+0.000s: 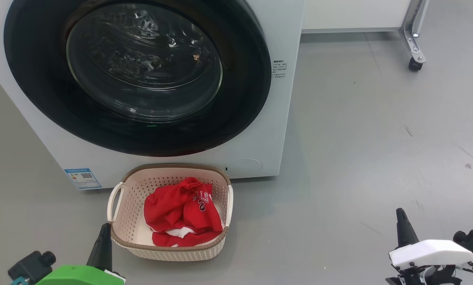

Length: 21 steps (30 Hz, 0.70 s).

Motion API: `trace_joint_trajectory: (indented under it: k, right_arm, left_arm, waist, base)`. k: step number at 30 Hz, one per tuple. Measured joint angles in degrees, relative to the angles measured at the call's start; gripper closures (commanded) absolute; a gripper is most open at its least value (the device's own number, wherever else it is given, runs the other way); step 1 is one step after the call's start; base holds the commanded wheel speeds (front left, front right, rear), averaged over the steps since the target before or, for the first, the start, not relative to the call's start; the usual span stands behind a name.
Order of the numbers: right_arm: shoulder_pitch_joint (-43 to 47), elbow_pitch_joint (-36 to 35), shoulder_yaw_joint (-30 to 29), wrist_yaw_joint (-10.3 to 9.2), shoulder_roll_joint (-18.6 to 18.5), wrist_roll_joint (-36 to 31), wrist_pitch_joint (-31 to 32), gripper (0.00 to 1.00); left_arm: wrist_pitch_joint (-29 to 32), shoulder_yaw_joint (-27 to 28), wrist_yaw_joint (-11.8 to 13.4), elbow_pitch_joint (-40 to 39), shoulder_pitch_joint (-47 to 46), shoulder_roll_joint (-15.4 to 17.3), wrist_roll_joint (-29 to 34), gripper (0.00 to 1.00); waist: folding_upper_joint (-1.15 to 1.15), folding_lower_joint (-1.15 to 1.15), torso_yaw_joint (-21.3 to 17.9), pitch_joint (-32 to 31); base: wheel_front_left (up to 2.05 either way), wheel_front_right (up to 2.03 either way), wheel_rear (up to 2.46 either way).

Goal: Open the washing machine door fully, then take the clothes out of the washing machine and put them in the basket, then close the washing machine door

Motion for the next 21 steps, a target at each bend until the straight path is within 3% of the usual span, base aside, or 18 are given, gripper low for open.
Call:
trace_joint_trajectory:
  k: [21]
  right_arm:
    - [-2.7, 0.7, -3.2, 1.51, -0.5, 15.6, 3.6, 1.00]
  left_arm:
    - [2.1, 3.3, -2.6, 3.5, -3.2, 0.2, -16.4, 1.00]
  waist:
    - [0.00, 0.00, -0.6, -0.3]
  base:
    - [0.00, 0.00, 0.00]
